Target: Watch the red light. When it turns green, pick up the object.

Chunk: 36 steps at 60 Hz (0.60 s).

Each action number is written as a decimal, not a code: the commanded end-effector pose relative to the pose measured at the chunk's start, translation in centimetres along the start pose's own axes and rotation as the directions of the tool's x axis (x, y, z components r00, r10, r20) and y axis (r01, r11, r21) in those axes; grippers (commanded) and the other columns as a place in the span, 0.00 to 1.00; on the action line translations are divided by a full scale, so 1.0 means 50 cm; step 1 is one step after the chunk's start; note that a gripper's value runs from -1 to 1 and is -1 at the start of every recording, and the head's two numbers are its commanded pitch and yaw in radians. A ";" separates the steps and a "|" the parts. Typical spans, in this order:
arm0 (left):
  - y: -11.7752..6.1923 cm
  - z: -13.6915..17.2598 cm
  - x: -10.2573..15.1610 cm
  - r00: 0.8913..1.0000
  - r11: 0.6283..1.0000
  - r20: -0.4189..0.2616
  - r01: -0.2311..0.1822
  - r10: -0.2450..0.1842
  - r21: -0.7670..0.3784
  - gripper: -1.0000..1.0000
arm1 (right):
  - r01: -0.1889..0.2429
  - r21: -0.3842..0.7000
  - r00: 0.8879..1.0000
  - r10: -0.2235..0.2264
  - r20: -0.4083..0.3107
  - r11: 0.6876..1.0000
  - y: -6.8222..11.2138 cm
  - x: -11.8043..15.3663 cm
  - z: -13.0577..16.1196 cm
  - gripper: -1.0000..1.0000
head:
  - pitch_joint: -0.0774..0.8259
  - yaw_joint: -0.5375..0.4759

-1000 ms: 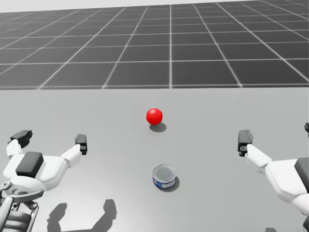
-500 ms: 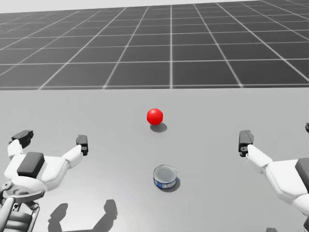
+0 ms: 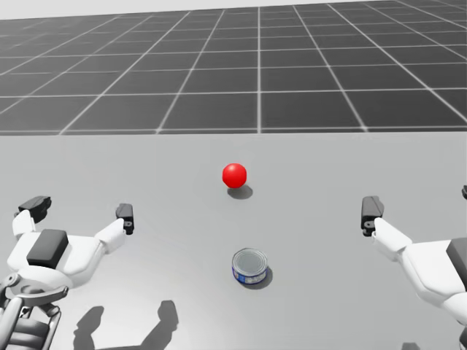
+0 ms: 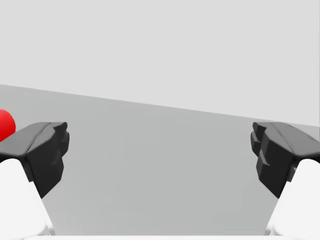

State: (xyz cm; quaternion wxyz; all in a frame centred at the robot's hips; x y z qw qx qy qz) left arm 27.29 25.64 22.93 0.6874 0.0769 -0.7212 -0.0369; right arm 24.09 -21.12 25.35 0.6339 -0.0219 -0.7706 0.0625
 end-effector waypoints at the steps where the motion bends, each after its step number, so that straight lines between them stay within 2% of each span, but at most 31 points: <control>1: 0.000 0.000 0.000 1.000 1.000 0.000 0.001 -0.001 0.000 0.00 | 0.011 -0.003 1.000 -0.011 -0.002 1.000 0.004 -0.001 0.001 0.00 | 0.56 0.61; 36: 0.000 0.000 0.000 1.000 1.000 0.000 0.002 -0.002 -0.002 0.00 | 0.010 -0.003 1.000 -0.010 -0.002 1.000 0.004 -0.001 0.001 0.00 | 0.58 0.60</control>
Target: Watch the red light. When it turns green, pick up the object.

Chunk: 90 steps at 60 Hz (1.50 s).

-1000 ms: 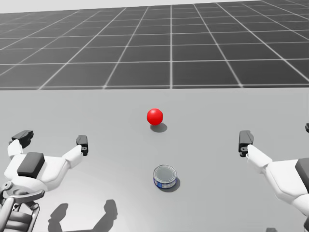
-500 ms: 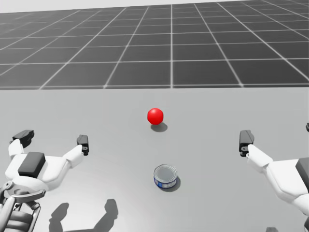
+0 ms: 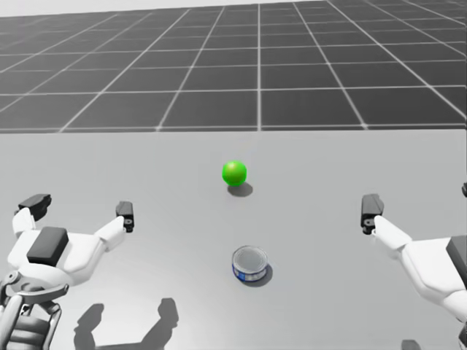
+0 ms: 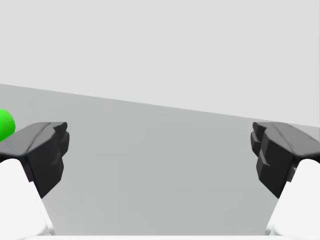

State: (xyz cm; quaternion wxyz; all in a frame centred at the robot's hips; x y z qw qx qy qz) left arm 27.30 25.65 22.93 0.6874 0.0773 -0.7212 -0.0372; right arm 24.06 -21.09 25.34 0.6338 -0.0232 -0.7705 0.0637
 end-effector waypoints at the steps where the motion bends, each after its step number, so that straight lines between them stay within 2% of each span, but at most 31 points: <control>1: 0.000 0.000 -0.001 1.000 1.000 -0.001 0.001 -0.001 -0.002 0.00 | 0.013 -0.003 1.000 -0.013 -0.002 1.000 0.004 -0.001 0.001 0.00 | 0.58 0.60; 21: -0.001 0.001 -0.001 1.000 1.000 -0.001 0.001 -0.001 -0.002 0.00 | 0.016 -0.004 1.000 -0.016 -0.004 1.000 0.001 -0.001 0.000 0.00 | 0.77 0.58; 35: -0.001 0.001 -0.001 1.000 1.000 -0.001 0.001 -0.001 -0.002 0.00 | 0.013 0.022 1.000 -0.013 -0.008 1.000 0.009 -0.004 -0.001 0.00 | 0.80 0.56; 41: -0.001 0.001 -0.001 1.000 1.000 -0.001 0.001 -0.001 -0.002 0.00 | 0.026 0.041 1.000 -0.026 -0.008 0.999 0.017 -0.002 0.003 0.00 | 0.81 0.56; 43: 0.000 0.001 -0.001 1.000 1.000 -0.004 0.001 -0.001 -0.005 0.00 | 0.053 0.063 0.999 -0.053 -0.010 0.997 0.022 0.000 0.005 0.00 | 0.81 0.56; 48: -0.002 -0.001 -0.002 1.000 1.000 -0.007 -0.001 0.001 -0.004 0.00 | 0.088 0.097 0.996 -0.085 -0.036 0.991 0.035 -0.007 0.005 0.00 | 0.81 0.56; 54: -0.002 -0.001 -0.002 1.000 1.000 -0.007 -0.001 0.000 -0.004 0.00 | 0.092 0.160 0.993 -0.080 -0.081 0.983 0.065 -0.026 -0.005 0.00 | 0.80 0.56; 62: -0.002 -0.002 -0.005 1.000 1.000 -0.017 0.001 -0.001 -0.004 0.00 | 0.131 0.293 0.982 -0.082 -0.172 0.947 0.128 -0.073 -0.002 0.00 | 0.80 0.55; 64: -0.003 -0.002 -0.006 1.000 1.000 -0.020 0.002 -0.002 -0.005 0.00 | 0.154 0.325 0.976 -0.093 -0.195 0.933 0.143 -0.082 0.000 0.00 | 0.81 0.55; 65: -0.003 -0.002 -0.006 1.000 1.000 -0.020 0.003 -0.003 -0.006 0.00 | 0.181 0.334 0.970 -0.112 -0.214 0.925 0.154 -0.087 0.002 0.00 | 0.81 0.55; 68: -0.003 -0.003 -0.007 1.000 1.000 -0.023 0.005 -0.005 -0.009 0.00 | 0.209 0.364 0.966 -0.134 -0.222 0.908 0.177 -0.095 0.003 0.00 | 0.81 0.55; 74: -0.003 -0.004 -0.008 1.000 1.000 -0.026 0.008 -0.008 -0.013 0.00 | 0.226 0.427 0.961 -0.130 -0.242 0.875 0.208 -0.103 0.000 0.00 | 0.81 0.55; 79: -0.004 -0.004 -0.009 1.000 1.000 -0.026 0.009 -0.009 -0.015 0.00 | 0.272 0.463 0.948 -0.153 -0.278 0.844 0.228 -0.105 -0.005 0.00 | 0.82 0.55; 84: -0.004 -0.004 -0.009 1.000 1.000 -0.027 0.009 -0.010 -0.015 0.00 | 0.292 0.486 0.942 -0.159 -0.297 0.824 0.244 -0.109 -0.013 0.00 | 0.82 0.55; 86: -0.004 -0.004 -0.009 1.000 1.000 -0.027 0.009 -0.010 -0.015 0.00 | 0.319 0.497 0.931 -0.169 -0.324 0.807 0.254 -0.111 -0.018 0.00 | 0.82 0.55; 88: -0.004 -0.004 -0.009 1.000 1.000 -0.027 0.009 -0.010 -0.015 0.00 | 0.340 0.488 0.920 -0.176 -0.351 0.804 0.262 -0.115 -0.021 0.00 | 0.82 0.55; 90: -0.004 -0.004 -0.009 1.000 1.000 -0.027 0.009 -0.010 -0.015 0.00 | 0.341 0.500 0.919 -0.170 -0.356 0.796 0.270 -0.123 -0.026 0.00 | 0.82 0.54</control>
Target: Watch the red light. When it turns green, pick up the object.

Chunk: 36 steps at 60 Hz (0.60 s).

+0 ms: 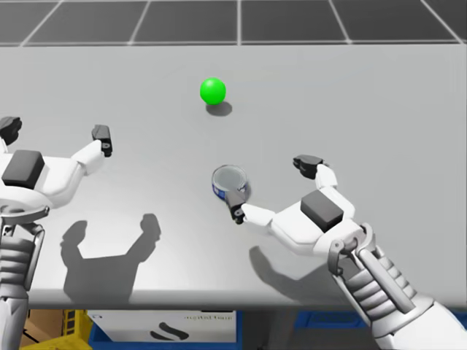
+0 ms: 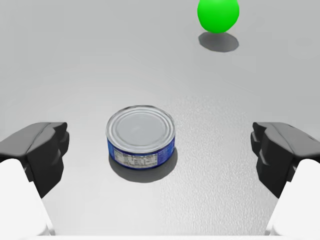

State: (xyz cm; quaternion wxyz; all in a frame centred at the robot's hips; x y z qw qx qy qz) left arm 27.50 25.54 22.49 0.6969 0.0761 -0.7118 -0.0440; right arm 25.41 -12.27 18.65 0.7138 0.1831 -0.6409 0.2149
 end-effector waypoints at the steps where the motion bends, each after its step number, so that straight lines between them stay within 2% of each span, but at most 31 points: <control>1: 0.000 0.000 -0.001 1.000 1.000 -0.001 0.001 -0.001 -0.002 0.00 | 0.136 0.083 0.991 -0.135 -0.018 0.987 0.062 -0.011 -0.056 0.00 | 0.82 0.54; 16: 0.000 0.000 -0.001 1.000 1.000 -0.001 0.001 -0.001 -0.002 0.00 | 0.125 0.102 0.990 -0.117 -0.077 0.987 0.083 -0.044 -0.141 0.00 | 0.83 0.55; 25: 0.000 0.000 0.000 1.000 1.000 -0.001 -0.001 0.001 -0.002 0.00 | 0.167 0.119 0.982 -0.154 -0.110 0.979 0.094 -0.046 -0.180 0.00 | 0.84 0.56; 34: 0.000 0.001 0.000 1.000 1.000 -0.001 -0.002 0.002 -0.004 0.00 | 0.174 0.137 0.979 -0.157 -0.131 0.975 0.110 -0.053 -0.220 0.00 | 0.84 0.56; 36: 0.001 0.001 0.001 1.000 1.000 0.000 -0.003 0.003 -0.005 0.00 | 0.188 0.148 0.975 -0.167 -0.144 0.971 0.116 -0.054 -0.229 0.00 | 0.84 0.56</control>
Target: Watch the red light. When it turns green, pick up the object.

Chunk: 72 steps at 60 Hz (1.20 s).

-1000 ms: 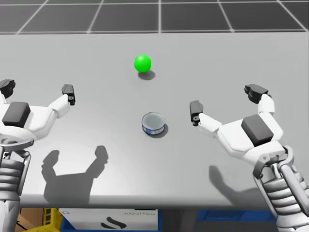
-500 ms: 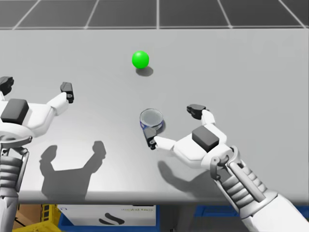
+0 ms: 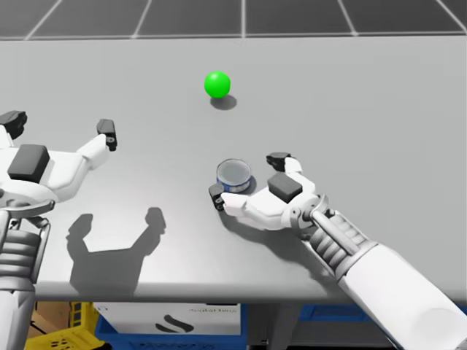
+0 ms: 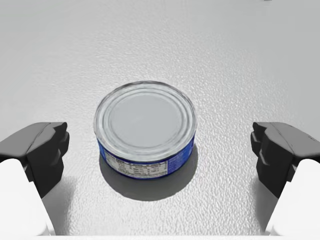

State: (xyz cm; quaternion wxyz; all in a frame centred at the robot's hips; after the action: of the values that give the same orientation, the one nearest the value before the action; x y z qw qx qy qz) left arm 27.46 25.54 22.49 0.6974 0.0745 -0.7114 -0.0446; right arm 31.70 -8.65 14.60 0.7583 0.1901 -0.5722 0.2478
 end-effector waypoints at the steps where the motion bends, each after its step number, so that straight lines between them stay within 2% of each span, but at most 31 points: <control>1: 0.001 0.001 0.001 1.000 1.000 0.001 -0.001 0.001 -0.001 0.00 | 0.161 0.115 0.986 -0.165 0.028 0.980 0.118 0.023 -0.083 0.00 | 0.84 0.56; 10: 0.001 0.001 0.001 1.000 1.000 0.001 -0.001 0.001 -0.001 0.00 | 0.177 0.154 0.984 -0.180 0.008 0.972 0.133 0.021 -0.105 0.00 | 0.84 0.56; 24: 0.001 0.001 0.001 1.000 1.000 0.001 -0.001 0.001 -0.003 0.00 | 0.146 0.193 0.988 -0.151 0.013 0.970 0.152 0.018 -0.122 0.00 | 0.84 0.57; 25: 0.001 0.001 0.001 1.000 1.000 0.001 -0.001 0.001 -0.003 0.00 | 0.127 0.197 0.991 -0.135 0.025 0.972 0.155 0.017 -0.120 0.03 | 0.84 0.57; 26: 0.001 0.001 0.001 1.000 1.000 0.001 -0.001 0.001 -0.003 0.00 | 0.128 0.198 0.990 -0.136 0.028 0.972 0.155 0.016 -0.121 0.07 | 0.84 0.57; 27: 0.001 0.001 0.001 1.000 1.000 0.001 0.000 0.001 -0.003 0.00 | 0.130 0.182 0.990 -0.138 0.031 0.975 0.157 0.015 -0.118 0.25 | 0.84 0.57; 28: 0.001 0.001 0.001 1.000 1.000 0.001 -0.001 0.001 -0.003 0.00 | 0.131 0.181 0.990 -0.139 0.028 0.975 0.158 0.014 -0.118 0.47 | 0.84 0.57; 29: 0.001 0.001 0.001 1.000 1.000 0.001 -0.001 0.001 -0.003 0.00 | 0.123 0.189 0.991 -0.131 0.031 0.974 0.159 0.015 -0.117 0.96 | 0.84 0.57; 30: 0.001 0.001 0.001 1.000 1.000 0.001 -0.001 0.001 -0.003 0.00 | 0.130 0.195 0.990 -0.138 0.028 0.972 0.159 0.015 -0.116 1.00 | 0.84 0.57; 48: 0.001 0.001 0.001 1.000 1.000 0.001 -0.001 0.001 -0.003 0.00 | 0.138 0.207 0.989 -0.146 0.024 0.969 0.156 0.014 -0.113 1.00 | 0.82 0.56; 56: 0.001 0.001 0.001 1.000 1.000 0.001 -0.001 0.001 -0.003 0.00 | 0.134 0.213 0.989 -0.143 0.026 0.968 0.157 0.015 -0.112 1.00 | 0.69 0.57; 61: 0.000 0.001 0.000 1.000 1.000 0.000 0.003 -0.003 -0.005 0.00 | 0.130 0.215 0.990 -0.139 0.026 0.968 0.156 0.013 -0.112 1.00 | 0.56 0.56; 67: -0.002 0.001 0.000 1.000 1.000 0.000 0.004 -0.004 -0.005 0.00 | 0.131 0.213 0.990 -0.141 0.033 0.968 0.155 0.018 -0.109 1.00 | 0.48 0.55; 72: -0.003 0.002 -0.001 1.000 1.000 -0.001 0.000 0.000 -0.006 0.00 | 0.123 0.213 0.989 -0.138 0.060 0.969 0.151 0.038 -0.099 1.00 | 0.46 0.56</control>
State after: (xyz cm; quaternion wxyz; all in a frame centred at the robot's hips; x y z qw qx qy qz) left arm 27.40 25.48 22.48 0.6975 0.0733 -0.7113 -0.0469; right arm 33.85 -6.20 13.54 0.7553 0.2223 -0.5542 0.2701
